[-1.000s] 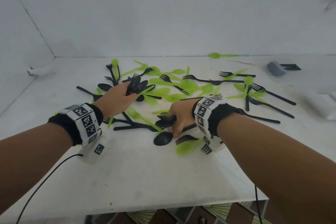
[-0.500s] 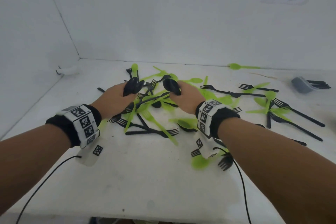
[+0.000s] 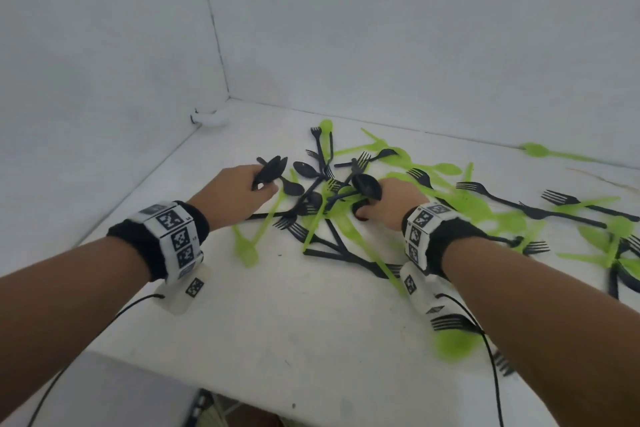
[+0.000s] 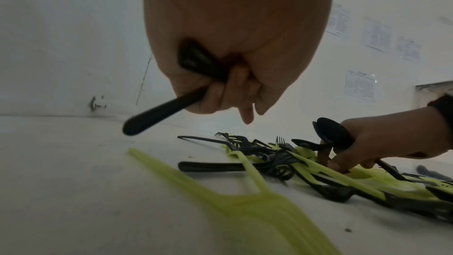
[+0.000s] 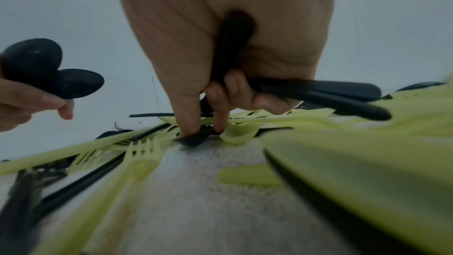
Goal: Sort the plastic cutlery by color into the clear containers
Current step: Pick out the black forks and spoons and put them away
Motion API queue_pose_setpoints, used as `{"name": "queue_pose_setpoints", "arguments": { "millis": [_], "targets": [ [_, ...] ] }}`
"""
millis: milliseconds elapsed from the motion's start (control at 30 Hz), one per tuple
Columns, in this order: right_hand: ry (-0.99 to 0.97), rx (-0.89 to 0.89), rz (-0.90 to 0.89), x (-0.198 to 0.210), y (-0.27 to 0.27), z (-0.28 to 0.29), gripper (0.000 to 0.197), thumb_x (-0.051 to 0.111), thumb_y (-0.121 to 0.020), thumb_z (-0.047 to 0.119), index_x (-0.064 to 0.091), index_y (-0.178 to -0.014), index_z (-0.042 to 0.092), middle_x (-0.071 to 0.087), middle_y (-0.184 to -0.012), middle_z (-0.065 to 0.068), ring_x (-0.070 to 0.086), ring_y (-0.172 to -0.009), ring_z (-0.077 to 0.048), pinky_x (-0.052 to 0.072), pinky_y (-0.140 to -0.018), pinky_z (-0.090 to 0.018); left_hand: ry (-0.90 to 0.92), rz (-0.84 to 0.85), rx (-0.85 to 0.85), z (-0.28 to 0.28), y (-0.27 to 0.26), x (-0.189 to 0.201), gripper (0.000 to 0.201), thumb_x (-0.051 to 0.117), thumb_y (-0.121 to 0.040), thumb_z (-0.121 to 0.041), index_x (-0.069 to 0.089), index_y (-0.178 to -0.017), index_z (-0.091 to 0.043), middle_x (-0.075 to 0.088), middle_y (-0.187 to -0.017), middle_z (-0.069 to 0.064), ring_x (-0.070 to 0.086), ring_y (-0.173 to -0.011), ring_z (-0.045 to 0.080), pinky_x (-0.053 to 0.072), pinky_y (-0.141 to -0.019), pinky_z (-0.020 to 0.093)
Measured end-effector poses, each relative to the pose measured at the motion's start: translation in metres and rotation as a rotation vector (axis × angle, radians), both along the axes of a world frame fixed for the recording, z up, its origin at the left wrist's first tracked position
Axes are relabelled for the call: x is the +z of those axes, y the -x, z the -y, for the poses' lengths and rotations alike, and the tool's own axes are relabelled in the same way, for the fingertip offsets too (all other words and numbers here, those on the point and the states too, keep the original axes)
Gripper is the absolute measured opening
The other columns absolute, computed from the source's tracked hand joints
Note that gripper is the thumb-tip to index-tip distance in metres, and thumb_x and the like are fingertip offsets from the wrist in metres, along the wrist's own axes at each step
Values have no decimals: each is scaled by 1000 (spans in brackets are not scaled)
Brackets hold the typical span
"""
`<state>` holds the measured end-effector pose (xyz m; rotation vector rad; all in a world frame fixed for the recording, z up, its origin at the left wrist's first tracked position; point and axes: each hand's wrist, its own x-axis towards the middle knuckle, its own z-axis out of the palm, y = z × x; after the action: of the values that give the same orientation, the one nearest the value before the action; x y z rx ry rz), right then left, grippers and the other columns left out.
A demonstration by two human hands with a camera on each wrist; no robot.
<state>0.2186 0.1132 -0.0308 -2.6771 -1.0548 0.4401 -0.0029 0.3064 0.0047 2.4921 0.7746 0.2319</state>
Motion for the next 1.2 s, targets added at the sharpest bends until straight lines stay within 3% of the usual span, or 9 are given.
{"name": "queue_pose_setpoints", "arguments": {
  "millis": [133,267,367,533,633,767,933,1067,1200],
  "targets": [
    [13,-11,-15,1,0,-1,21,71,-84,35,65,-84,14,66,-79,-4,61,-69,-20,40,-53,-26,-71,-4,-83,-6,-4,-8,19,53,-101,-35,63,-90,-23,58,-73,-3,54,-65,15,45,-64,31],
    [-51,-71,-20,0,0,3,12,60,-85,24,57,-80,13,60,-74,-4,60,-68,-26,36,-52,-24,-285,-117,-241,-16,-27,-16,19,51,-102,-29,69,-107,-22,58,-106,-3,62,-89,23,52,-80,43],
    [-129,-153,-32,1,0,8,16,55,-89,25,50,-97,13,60,-85,-7,61,-77,-29,43,-60,-30,-335,-234,-333,-18,-44,-17,26,52,-101,-25,66,-122,-26,57,-122,-4,62,-104,24,52,-88,42],
    [-376,-273,-73,9,1,28,19,56,-95,25,46,-109,17,59,-88,-4,57,-71,-20,41,-58,-31,-342,-268,-364,-23,-60,-21,22,59,-98,-28,66,-118,-21,59,-108,3,60,-102,27,49,-89,41],
    [-512,-348,-37,15,-2,38,7,57,-93,26,53,-91,20,58,-76,1,53,-64,-16,35,-55,-28,-300,-181,-370,-24,-64,-21,23,59,-100,-34,68,-114,-19,62,-99,3,61,-98,29,48,-85,39],
    [-537,-441,-84,25,-6,47,27,61,-91,27,48,-70,16,49,-62,-1,46,-59,-23,34,-55,-31,-233,40,-310,-18,-71,-11,11,54,-102,-26,55,-94,-19,61,-87,1,59,-83,29,39,-67,36],
    [-494,-532,-129,17,-10,55,22,69,-85,31,63,-95,12,58,-74,-2,55,-67,-22,37,-55,-28,-97,198,-303,5,-78,10,9,46,-104,-28,46,-106,-19,66,-78,7,63,-69,31,52,-64,47],
    [-579,-573,-188,19,-8,64,15,70,-87,24,62,-75,22,52,-64,2,50,-61,-20,36,-55,-28,-28,205,-337,22,-84,17,16,44,-107,-34,44,-108,-18,66,-78,10,60,-61,31,47,-59,42],
    [-651,-630,-125,25,-9,69,8,58,-94,25,64,-95,20,61,-73,-1,56,-63,-21,35,-52,-27,18,147,-398,31,-89,13,15,45,-107,-31,44,-112,-17,66,-80,14,65,-70,36,54,-67,50]
  ]
}}
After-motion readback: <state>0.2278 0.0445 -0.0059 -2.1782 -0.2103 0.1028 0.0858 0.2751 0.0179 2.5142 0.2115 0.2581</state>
